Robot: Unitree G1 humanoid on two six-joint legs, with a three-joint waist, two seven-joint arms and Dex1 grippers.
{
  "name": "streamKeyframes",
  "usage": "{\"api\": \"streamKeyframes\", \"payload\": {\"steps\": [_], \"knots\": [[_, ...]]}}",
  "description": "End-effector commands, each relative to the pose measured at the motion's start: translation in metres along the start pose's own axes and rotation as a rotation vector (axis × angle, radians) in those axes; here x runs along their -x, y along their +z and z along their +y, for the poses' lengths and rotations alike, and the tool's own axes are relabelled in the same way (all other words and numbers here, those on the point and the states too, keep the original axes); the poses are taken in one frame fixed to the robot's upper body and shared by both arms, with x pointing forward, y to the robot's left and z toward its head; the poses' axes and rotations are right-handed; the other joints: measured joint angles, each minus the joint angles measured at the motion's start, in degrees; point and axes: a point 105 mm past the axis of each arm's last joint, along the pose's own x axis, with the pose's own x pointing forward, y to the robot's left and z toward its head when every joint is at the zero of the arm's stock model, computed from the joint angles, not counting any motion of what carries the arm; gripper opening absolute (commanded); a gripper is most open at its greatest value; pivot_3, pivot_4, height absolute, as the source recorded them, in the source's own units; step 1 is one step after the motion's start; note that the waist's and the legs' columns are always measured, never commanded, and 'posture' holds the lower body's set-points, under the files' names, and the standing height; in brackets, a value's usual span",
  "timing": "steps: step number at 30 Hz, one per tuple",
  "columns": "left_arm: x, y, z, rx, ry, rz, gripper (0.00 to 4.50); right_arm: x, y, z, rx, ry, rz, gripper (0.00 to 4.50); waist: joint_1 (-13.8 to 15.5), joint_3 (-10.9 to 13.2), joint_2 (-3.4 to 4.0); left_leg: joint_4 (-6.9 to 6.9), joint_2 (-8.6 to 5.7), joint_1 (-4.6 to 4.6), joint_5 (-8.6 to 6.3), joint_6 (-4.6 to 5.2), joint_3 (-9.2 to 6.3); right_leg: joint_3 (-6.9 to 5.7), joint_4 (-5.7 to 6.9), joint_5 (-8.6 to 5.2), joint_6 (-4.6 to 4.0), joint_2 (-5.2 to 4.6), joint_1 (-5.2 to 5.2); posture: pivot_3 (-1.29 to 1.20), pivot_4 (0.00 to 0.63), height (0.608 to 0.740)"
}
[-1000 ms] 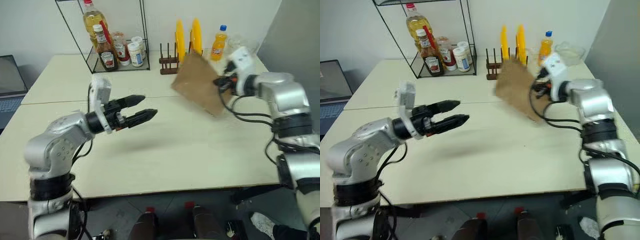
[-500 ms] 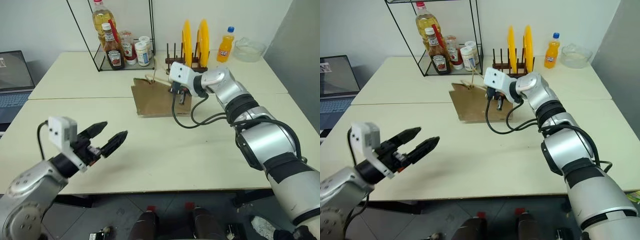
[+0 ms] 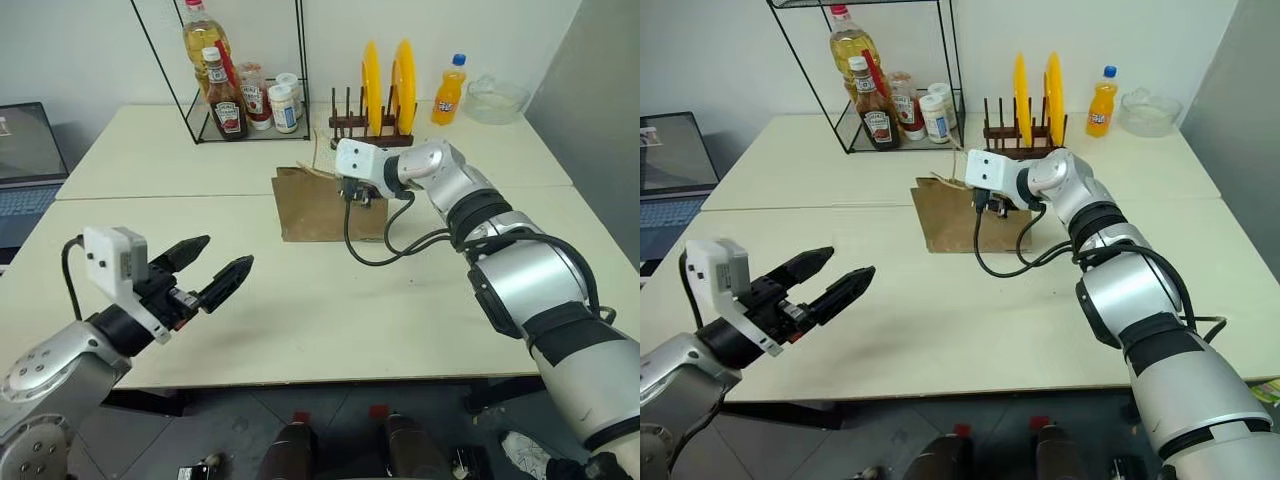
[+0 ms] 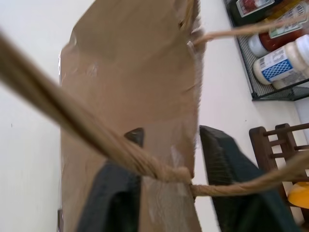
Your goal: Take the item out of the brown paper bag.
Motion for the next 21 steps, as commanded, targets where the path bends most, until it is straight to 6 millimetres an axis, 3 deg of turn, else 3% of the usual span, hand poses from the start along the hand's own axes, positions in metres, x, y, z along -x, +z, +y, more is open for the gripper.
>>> {"api": "streamKeyframes", "payload": {"steps": [1, 4, 5, 8, 11, 15, 17, 21], "knots": [[-0.005, 0.006, 0.003, -0.013, -0.03, -0.01, 4.5, 0.025, 0.011, -0.025, 0.004, -0.054, -0.075, 3.17, 0.0, 0.0, 0.0, -0.01, -0.01, -0.01, 0.0, 0.0, -0.01, -0.01, -0.01, 0.0, 0.0, 0.0, 0.0, 0.0, 0.15, 0.74], [-0.011, 0.008, 0.01, -0.023, -0.059, 0.003, 4.5, 0.048, 0.002, -0.034, -0.038, -0.046, -0.109, 4.29, 0.2, 0.0, 0.0, -0.01, -0.02, -0.02, 0.0, 0.0, -0.01, -0.02, -0.02, 0.0, 0.0, 0.0, 0.0, 0.0, 0.15, 0.74], [-0.014, 0.01, 0.014, -0.031, -0.068, 0.005, 4.5, 0.058, -0.002, -0.035, -0.068, -0.038, -0.13, 4.45, 0.2, 0.0, 0.0, -0.01, -0.03, -0.02, 0.0, 0.0, -0.01, -0.02, -0.02, 0.0, 0.0, 0.0, 0.01, 0.0, 0.15, 0.74], [-0.022, 0.021, 0.034, -0.057, -0.08, 0.004, 4.5, 0.084, -0.009, -0.032, -0.162, -0.05, -0.185, 4.45, 0.3, 0.0, -0.05, -0.02, 0.0, -0.02, 0.0, 0.01, -0.02, -0.07, -0.04, 0.0, 0.0, 0.0, 0.06, 0.0, 0.15, 0.74], [-0.043, 0.031, 0.069, -0.163, -0.029, 0.014, 4.5, 0.106, -0.014, -0.007, -0.327, -0.13, -0.255, 4.45, 0.7, 0.0, -0.06, -0.08, 0.03, -0.01, -0.01, 0.02, -0.05, -0.09, -0.03, 0.0, 0.0, 0.0, 0.06, 0.0, 0.15, 0.74], [-0.101, 0.067, 0.116, -0.311, 0.086, -0.08, 4.5, 0.109, -0.01, 0.04, -0.508, -0.333, -0.325, 4.45, 1.5, 0.0, -0.06, -0.02, 0.02, -0.04, 0.01, 0.01, -0.09, -0.18, 0.05, 0.0, 0.0, 0.04, 0.0, 0.0, 0.15, 0.74], [-0.127, 0.077, 0.123, -0.385, 0.087, -0.077, 4.5, 0.108, -0.003, 0.062, -0.474, -0.376, -0.312, 4.45, 1.5, 0.0, -0.05, 0.04, -0.12, -0.1, 0.03, -0.03, -0.05, -0.22, 0.06, 0.01, 0.02, 0.07, -0.04, 0.0, 0.15, 0.74], [-0.17, 0.088, 0.129, -0.473, 0.159, -0.058, 4.5, 0.115, 0.004, 0.078, -0.573, -0.532, -0.321, 4.45, 1.3, -0.1, -0.1, 0.12, -0.2, -0.11, 0.03, -0.01, 0.04, -0.04, -0.01, 0.06, 0.12, -0.08, -0.09, 0.0, 0.15, 0.74]]}}
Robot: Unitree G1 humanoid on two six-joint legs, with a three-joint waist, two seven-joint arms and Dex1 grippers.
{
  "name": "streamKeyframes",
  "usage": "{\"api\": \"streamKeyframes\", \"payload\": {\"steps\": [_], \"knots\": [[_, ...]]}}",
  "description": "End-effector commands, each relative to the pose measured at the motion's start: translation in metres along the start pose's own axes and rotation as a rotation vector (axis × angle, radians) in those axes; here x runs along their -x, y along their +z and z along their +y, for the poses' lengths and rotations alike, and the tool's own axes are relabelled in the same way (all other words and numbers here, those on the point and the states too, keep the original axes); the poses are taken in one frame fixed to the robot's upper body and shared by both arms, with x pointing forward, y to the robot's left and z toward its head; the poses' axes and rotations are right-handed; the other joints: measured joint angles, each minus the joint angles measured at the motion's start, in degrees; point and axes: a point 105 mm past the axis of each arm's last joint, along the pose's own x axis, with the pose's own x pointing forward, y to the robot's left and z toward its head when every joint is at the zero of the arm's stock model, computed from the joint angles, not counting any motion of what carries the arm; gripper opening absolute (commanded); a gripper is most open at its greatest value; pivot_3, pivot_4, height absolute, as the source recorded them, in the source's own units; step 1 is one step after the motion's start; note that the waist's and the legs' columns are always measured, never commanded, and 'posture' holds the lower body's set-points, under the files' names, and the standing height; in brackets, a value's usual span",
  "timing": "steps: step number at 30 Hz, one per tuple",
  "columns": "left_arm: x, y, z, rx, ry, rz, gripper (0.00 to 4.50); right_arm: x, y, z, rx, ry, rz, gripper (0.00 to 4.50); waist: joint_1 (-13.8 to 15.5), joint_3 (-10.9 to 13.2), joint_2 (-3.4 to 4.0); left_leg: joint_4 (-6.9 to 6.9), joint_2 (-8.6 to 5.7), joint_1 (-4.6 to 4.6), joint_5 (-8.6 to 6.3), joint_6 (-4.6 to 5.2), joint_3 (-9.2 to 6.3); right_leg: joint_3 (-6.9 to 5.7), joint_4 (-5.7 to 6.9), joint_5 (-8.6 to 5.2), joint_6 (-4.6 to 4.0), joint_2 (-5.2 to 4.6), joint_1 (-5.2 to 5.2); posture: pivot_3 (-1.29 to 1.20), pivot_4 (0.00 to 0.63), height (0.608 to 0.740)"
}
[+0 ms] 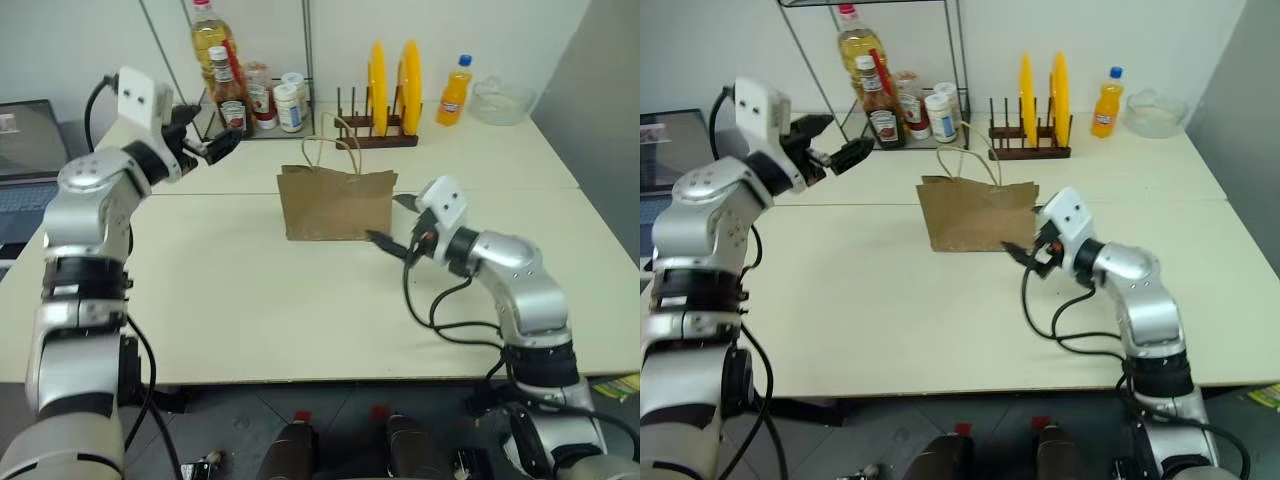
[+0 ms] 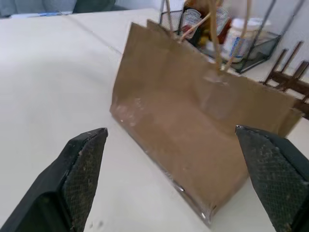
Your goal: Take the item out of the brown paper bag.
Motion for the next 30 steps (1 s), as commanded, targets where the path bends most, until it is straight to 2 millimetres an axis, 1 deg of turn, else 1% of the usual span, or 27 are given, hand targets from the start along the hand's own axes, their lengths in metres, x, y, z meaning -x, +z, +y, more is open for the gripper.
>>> {"api": "streamKeyframes", "payload": {"steps": [1, 2, 5, 7, 9, 11, 14, 17, 19, 20, 22, 24, 26, 28, 30], "knots": [[-0.023, -0.001, 0.002, -0.123, 0.054, 0.044, 4.5, 0.015, 0.017, 0.003, 0.045, -0.146, -0.052, 4.45, 0.0, 0.0, -0.02, -0.02, -0.05, -0.01, 0.0, 0.0, -0.02, -0.03, -0.03, 0.01, 0.02, 0.0, 0.0, 0.0, 0.15, 0.74], [-0.032, -0.004, -0.006, -0.15, 0.041, 0.07, 4.5, 0.017, 0.013, 0.006, 0.038, -0.166, -0.042, 4.45, 0.0, 0.0, -0.03, -0.03, -0.04, 0.0, -0.01, 0.0, -0.02, -0.04, -0.02, 0.01, 0.03, -0.01, 0.0, 0.0, 0.15, 0.74], [-0.046, -0.016, -0.022, -0.175, 0.02, 0.138, 4.5, 0.021, 0.008, 0.009, 0.021, -0.214, -0.03, 4.45, -0.2, 0.0, -0.04, -0.08, -0.05, 0.0, -0.01, 0.01, -0.01, -0.03, -0.03, 0.0, 0.03, -0.01, -0.02, 0.0, 0.15, 0.74], [-0.05, -0.027, -0.031, -0.189, -0.001, 0.195, 4.5, 0.025, 0.005, 0.004, 0.014, -0.258, -0.023, 4.45, -0.6, 0.0, -0.05, -0.07, -0.07, -0.01, -0.01, 0.02, 0.0, -0.03, -0.02, 0.0, 0.04, 0.0, -0.04, 0.0, 0.15, 0.74], [-0.05, -0.038, -0.042, -0.201, -0.078, 0.261, 4.5, 0.03, 0.004, -0.003, 0.013, -0.297, -0.019, 4.45, -1.0, 0.0, -0.07, -0.06, -0.08, -0.01, -0.01, 0.03, -0.02, -0.06, 0.01, 0.0, 0.05, 0.04, -0.04, 0.0, 0.15, 0.74], [-0.049, -0.043, -0.049, -0.191, -0.15, 0.298, 4.5, 0.035, 0.005, -0.008, 0.015, -0.32, -0.019, 4.45, -1.2, 0.0, -0.07, -0.06, -0.08, -0.01, -0.02, 0.03, -0.03, -0.1, 0.02, 0.0, 0.05, 0.09, -0.04, 0.0, 0.15, 0.74], [-0.039, -0.044, -0.064, -0.13, -0.354, 0.347, 4.5, 0.039, 0.003, -0.014, 0.022, -0.333, -0.009, 4.45, -1.4, 0.0, -0.07, -0.07, -0.08, -0.01, -0.02, 0.04, -0.05, -0.15, 0.03, -0.01, 0.05, 0.1, -0.02, 0.0, 0.15, 0.74], [-0.026, -0.042, -0.072, -0.116, -0.522, 0.385, 4.5, 0.041, 0.002, -0.018, 0.026, -0.337, -0.007, 4.45, -1.4, 0.0, -0.07, -0.07, -0.09, 0.01, -0.03, 0.06, -0.01, -0.15, 0.03, -0.01, 0.05, 0.11, 0.0, 0.0, 0.15, 0.74], [-0.012, -0.044, -0.077, -0.152, -0.673, 0.438, 4.5, 0.042, 0.001, -0.023, 0.032, -0.338, -0.002, 4.45, -1.5, 0.0, -0.07, -0.07, -0.08, 0.01, -0.03, 0.05, 0.0, -0.15, 0.03, -0.01, 0.06, 0.11, 0.0, 0.0, 0.15, 0.74], [-0.007, -0.046, -0.078, -0.164, -0.713, 0.456, 4.5, 0.042, 0.0, -0.024, 0.034, -0.339, -0.001, 4.45, -1.5, 0.0, -0.07, -0.07, -0.07, 0.01, -0.02, 0.05, 0.0, -0.15, 0.03, -0.01, 0.05, 0.11, 0.02, 0.0, 0.15, 0.74], [0.017, -0.06, -0.083, -0.247, -0.893, 0.537, 4.5, 0.042, -0.002, -0.031, 0.043, -0.346, 0.007, 4.45, -1.5, 0.0, -0.07, -0.07, -0.07, 0.01, -0.03, 0.06, 0.0, -0.16, 0.03, -0.01, 0.05, 0.11, 0.03, 0.0, 0.15, 0.74], [0.034, -0.069, -0.084, -0.325, -1.011, 0.581, 4.5, 0.041, -0.002, -0.037, 0.053, -0.347, 0.008, 4.45, -1.8, 0.0, -0.07, -0.08, -0.02, 0.04, -0.02, 0.05, 0.02, -0.12, 0.04, -0.01, 0.05, 0.11, 0.03, 0.0, 0.15, 0.74], [0.034, -0.059, -0.087, -0.351, -1.03, 0.523, 4.5, 0.04, -0.003, -0.038, 0.057, -0.339, 0.007, 4.45, -1.8, 0.0, -0.07, -0.1, 0.09, 0.06, -0.02, 0.05, -0.02, -0.11, 0.04, -0.01, 0.05, 0.11, 0.04, 0.0, 0.15, 0.74], [0.032, -0.041, -0.092, -0.366, -1.036, 0.44, 4.5, 0.039, -0.005, -0.038, 0.058, -0.325, 0.012, 4.45, -1.8, 0.0, -0.07, -0.09, 0.17, 0.05, -0.1, 0.21, -0.11, -0.13, 0.07, -0.01, 0.05, 0.1, 0.05, 0.0, 0.15, 0.74], [0.034, -0.029, -0.093, -0.422, -1.042, 0.402, 4.5, 0.039, -0.008, -0.038, 0.059, -0.307, 0.019, 4.45, -1.9, 0.0, -0.07, -0.06, 0.16, 0.04, -0.12, 0.25, -0.13, -0.11, 0.09, -0.01, 0.05, 0.1, 0.05, 0.0, 0.15, 0.74]]}}
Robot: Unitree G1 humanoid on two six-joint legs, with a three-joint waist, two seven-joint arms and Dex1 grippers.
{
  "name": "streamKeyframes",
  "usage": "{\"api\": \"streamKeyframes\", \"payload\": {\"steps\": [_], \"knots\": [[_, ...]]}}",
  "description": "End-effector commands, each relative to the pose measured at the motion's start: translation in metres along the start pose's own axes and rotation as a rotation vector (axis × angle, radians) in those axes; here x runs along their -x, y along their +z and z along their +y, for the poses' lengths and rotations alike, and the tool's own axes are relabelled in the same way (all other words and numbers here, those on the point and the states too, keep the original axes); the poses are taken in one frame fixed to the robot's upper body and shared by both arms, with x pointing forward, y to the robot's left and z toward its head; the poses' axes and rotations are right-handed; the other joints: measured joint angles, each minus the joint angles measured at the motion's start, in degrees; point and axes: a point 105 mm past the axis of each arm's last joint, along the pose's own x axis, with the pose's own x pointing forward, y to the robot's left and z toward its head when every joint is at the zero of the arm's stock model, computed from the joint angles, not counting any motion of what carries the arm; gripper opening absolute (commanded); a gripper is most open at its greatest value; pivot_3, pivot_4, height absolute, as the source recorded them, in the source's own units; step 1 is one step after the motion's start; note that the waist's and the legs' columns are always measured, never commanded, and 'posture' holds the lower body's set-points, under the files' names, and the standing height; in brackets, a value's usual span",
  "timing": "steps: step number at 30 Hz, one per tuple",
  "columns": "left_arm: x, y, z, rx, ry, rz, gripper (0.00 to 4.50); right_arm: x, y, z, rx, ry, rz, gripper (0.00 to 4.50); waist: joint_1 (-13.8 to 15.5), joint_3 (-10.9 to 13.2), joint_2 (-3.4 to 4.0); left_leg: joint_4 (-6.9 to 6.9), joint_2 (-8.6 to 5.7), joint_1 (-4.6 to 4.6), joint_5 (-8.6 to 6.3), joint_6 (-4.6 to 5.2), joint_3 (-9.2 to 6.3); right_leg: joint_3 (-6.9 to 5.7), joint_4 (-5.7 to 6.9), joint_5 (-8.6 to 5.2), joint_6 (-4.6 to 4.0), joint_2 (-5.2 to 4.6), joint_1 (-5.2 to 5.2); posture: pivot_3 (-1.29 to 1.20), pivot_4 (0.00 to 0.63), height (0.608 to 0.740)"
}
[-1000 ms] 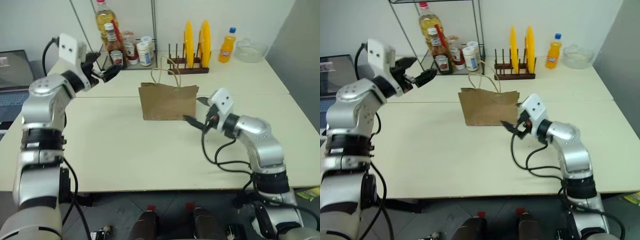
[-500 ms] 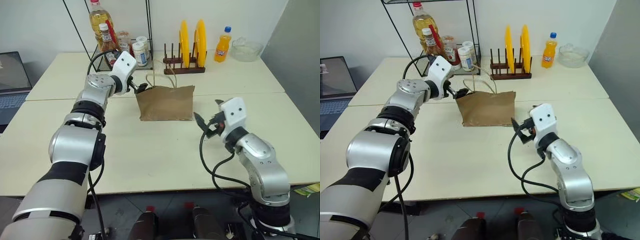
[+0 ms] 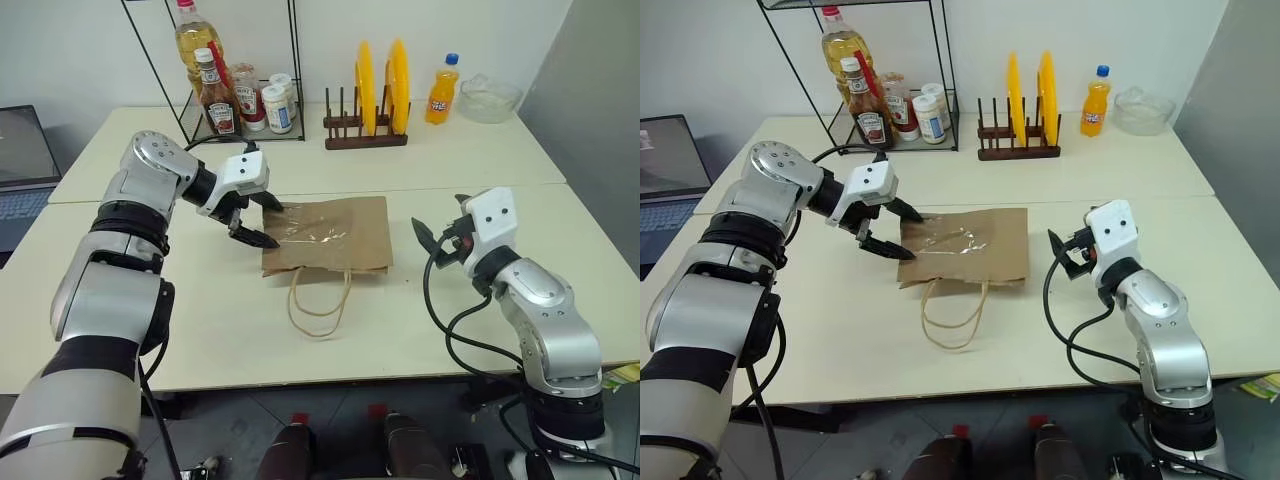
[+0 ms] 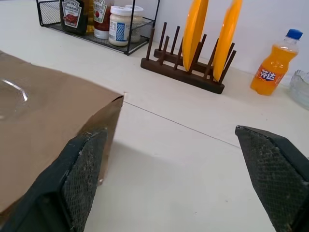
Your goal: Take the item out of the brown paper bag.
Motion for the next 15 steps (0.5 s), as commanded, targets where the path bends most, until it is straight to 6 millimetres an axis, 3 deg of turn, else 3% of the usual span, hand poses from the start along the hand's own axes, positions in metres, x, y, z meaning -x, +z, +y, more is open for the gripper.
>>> {"api": "streamKeyframes", "payload": {"steps": [1, 4, 7, 11, 15], "knots": [[0.015, 0.023, -0.003, -0.188, 0.027, 0.003, 4.5, 0.0, 0.009, 0.002, 0.024, 0.043, -0.047, 4.45, 0.0, 0.0, 0.0, 0.02, -0.01, -0.01, 0.0, 0.0, 0.0, 0.01, 0.0, 0.0, 0.0, 0.0, 0.0, 0.0, 0.15, 0.74], [0.016, 0.012, -0.021, -0.402, 0.007, 0.097, 4.5, 0.0, 0.001, 0.004, 0.041, 0.083, -0.026, 4.45, -0.1, 0.0, 0.01, 0.0, 0.0, 0.03, 0.0, 0.0, 0.05, 0.06, 0.0, 0.0, 0.0, -0.01, 0.01, 0.0, 0.15, 0.74], [0.013, 0.016, -0.044, -0.49, -0.037, 0.05, 4.5, 0.001, -0.006, 0.005, 0.053, 0.119, -0.011, 4.45, -0.4, 0.0, 0.01, -0.05, 0.03, 0.07, 0.01, -0.01, 0.06, 0.09, 0.02, 0.0, -0.01, -0.01, -0.01, 0.0, 0.15, 0.74], [-0.009, 0.02, -0.079, -0.576, -0.122, -0.049, 4.5, 0.002, -0.014, 0.012, 0.085, 0.212, 0.011, 4.45, -0.2, 0.0, 0.01, 0.02, 0.01, 0.04, 0.0, 0.01, 0.06, 0.1, 0.0, 0.0, -0.01, -0.03, 0.05, 0.0, 0.15, 0.74], [-0.032, 0.008, -0.092, -0.607, -0.151, -0.075, 4.5, 0.008, -0.021, 0.021, 0.13, 0.327, 0.03, 4.45, 0.4, 0.0, 0.01, 0.04, 0.0, 0.06, 0.01, 0.04, 0.07, 0.06, -0.01, 0.0, -0.01, -0.02, 0.09, 0.0, 0.15, 0.74]]}}
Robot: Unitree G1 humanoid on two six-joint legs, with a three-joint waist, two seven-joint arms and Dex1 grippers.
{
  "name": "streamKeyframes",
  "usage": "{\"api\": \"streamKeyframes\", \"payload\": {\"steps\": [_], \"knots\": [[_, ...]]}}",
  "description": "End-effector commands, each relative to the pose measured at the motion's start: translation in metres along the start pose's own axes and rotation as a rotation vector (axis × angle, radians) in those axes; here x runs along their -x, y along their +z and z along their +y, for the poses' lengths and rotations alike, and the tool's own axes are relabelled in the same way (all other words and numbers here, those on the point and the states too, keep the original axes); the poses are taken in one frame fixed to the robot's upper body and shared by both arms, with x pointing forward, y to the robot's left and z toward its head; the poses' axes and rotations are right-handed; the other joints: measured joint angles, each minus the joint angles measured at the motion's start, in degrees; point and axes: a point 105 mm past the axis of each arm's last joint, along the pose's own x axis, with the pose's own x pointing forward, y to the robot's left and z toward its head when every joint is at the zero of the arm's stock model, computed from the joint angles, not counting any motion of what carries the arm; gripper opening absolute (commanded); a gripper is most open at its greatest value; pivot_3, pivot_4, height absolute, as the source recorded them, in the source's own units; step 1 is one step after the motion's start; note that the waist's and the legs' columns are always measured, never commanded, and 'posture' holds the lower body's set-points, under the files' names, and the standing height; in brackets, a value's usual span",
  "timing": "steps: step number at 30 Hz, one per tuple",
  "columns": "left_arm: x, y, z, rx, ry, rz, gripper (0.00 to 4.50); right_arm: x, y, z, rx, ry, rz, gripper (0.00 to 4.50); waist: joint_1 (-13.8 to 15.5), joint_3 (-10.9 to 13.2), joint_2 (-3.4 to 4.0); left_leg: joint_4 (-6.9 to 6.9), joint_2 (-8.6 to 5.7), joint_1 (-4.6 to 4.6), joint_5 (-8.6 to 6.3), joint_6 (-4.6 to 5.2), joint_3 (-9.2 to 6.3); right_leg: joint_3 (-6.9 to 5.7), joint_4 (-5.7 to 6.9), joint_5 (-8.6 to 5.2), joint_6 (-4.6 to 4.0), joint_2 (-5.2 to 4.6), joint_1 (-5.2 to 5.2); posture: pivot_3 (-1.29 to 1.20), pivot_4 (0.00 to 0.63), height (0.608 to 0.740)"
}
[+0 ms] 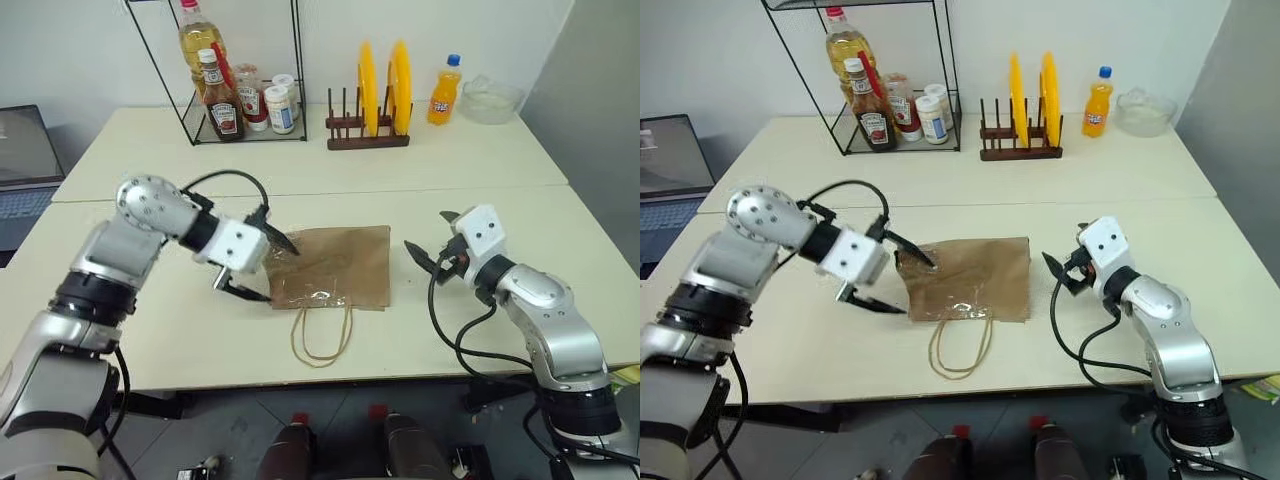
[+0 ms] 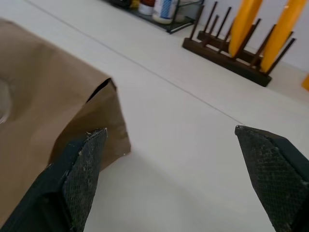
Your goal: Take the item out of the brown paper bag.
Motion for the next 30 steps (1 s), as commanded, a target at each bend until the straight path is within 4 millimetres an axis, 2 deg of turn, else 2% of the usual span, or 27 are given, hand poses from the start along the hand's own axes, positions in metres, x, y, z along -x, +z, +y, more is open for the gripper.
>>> {"api": "streamKeyframes", "payload": {"steps": [1, 4, 9, 11, 15, 20, 23, 24, 26, 27, 30], "knots": [[-0.012, 0.0, -0.006, -0.079, 0.005, -0.006, 4.5, 0.005, 0.006, 0.01, 0.054, 0.104, -0.036, 4.45, 0.1, 0.0, 0.0, 0.0, 0.01, -0.01, 0.0, 0.0, -0.01, -0.02, 0.01, 0.0, 0.0, 0.01, 0.01, 0.0, 0.15, 0.74], [-0.033, -0.009, -0.013, -0.06, 0.005, -0.017, 4.5, 0.009, 0.001, 0.015, 0.077, 0.164, -0.017, 4.45, 0.2, 0.0, 0.0, 0.0, 0.0, 0.0, 0.0, 0.01, 0.0, -0.02, 0.0, 0.0, 0.0, 0.01, 0.01, 0.0, 0.15, 0.74], [-0.064, -0.015, -0.005, -0.058, 0.097, -0.047, 4.5, 0.013, -0.007, 0.021, 0.076, 0.223, 0.014, 4.45, 0.3, 0.0, -0.02, 0.03, -0.01, 0.0, 0.01, 0.02, -0.02, -0.04, -0.02, 0.0, 0.01, 0.01, 0.06, 0.0, 0.15, 0.74], [-0.074, -0.014, 0.002, 0.008, 0.164, -0.098, 4.5, 0.016, -0.012, 0.024, 0.075, 0.241, 0.028, 4.45, 0.3, 0.0, -0.02, 0.01, -0.01, 0.0, 0.01, 0.02, -0.03, -0.04, -0.03, 0.0, 0.01, 0.0, 0.05, 0.0, 0.15, 0.74], [-0.085, -0.001, 0.0, -0.002, 0.193, -0.166, 3.63, 0.021, -0.024, 0.027, 0.081, 0.261, 0.064, 4.5, 0.4, 0.0, -0.02, 0.01, -0.01, 0.0, 0.01, 0.02, -0.03, -0.03, -0.01, 0.0, 0.01, 0.0, 0.05, 0.0, 0.15, 0.74], [-0.082, 0.021, -0.002, 0.039, 0.175, -0.252, 2.07, 0.022, -0.031, 0.027, 0.1, 0.283, 0.081, 4.5, 0.3, 0.0, -0.02, 0.0, 0.02, 0.02, 0.01, 0.02, -0.05, -0.04, 0.01, 0.0, 0.01, 0.01, 0.04, 0.0, 0.15, 0.74], [-0.08, 0.025, -0.004, 0.03, 0.16, -0.249, 1.18, 0.025, -0.04, 0.036, 0.132, 0.343, 0.101, 4.5, 0.4, 0.0, -0.02, 0.02, 0.0, 0.03, 0.02, 0.02, -0.04, -0.03, 0.02, 0.0, 0.01, 0.01, 0.08, 0.0, 0.15, 0.74], [-0.08, 0.025, -0.004, 0.031, 0.159, -0.249, 0.77, 0.025, -0.041, 0.038, 0.139, 0.356, 0.104, 4.5, 0.4, 0.0, -0.02, 0.02, 0.01, 0.04, 0.02, 0.02, -0.04, -0.04, 0.01, 0.0, 0.01, 0.01, 0.09, 0.0, 0.15, 0.74], [-0.08, 0.028, -0.003, 0.033, 0.158, -0.251, 0.27, 0.025, -0.044, 0.043, 0.154, 0.381, 0.106, 4.5, 0.4, 0.0, -0.02, 0.02, 0.01, 0.05, 0.01, 0.02, -0.02, -0.03, 0.01, 0.0, 0.01, 0.01, 0.09, 0.0, 0.15, 0.74], [-0.08, 0.029, -0.003, 0.031, 0.152, -0.254, 0.04, 0.025, -0.045, 0.043, 0.156, 0.387, 0.106, 4.5, 0.4, 0.0, -0.02, 0.02, 0.01, 0.05, 0.02, 0.02, -0.02, -0.03, 0.01, 0.0, 0.01, 0.01, 0.09, 0.0, 0.15, 0.74], [-0.08, 0.034, -0.005, 0.024, 0.137, -0.259, 0.04, 0.023, -0.046, 0.043, 0.157, 0.387, 0.103, 4.5, 0.4, 0.0, -0.03, 0.02, 0.01, 0.05, 0.02, 0.02, -0.02, -0.03, 0.0, 0.0, 0.01, 0.01, 0.09, 0.0, 0.15, 0.74]]}}
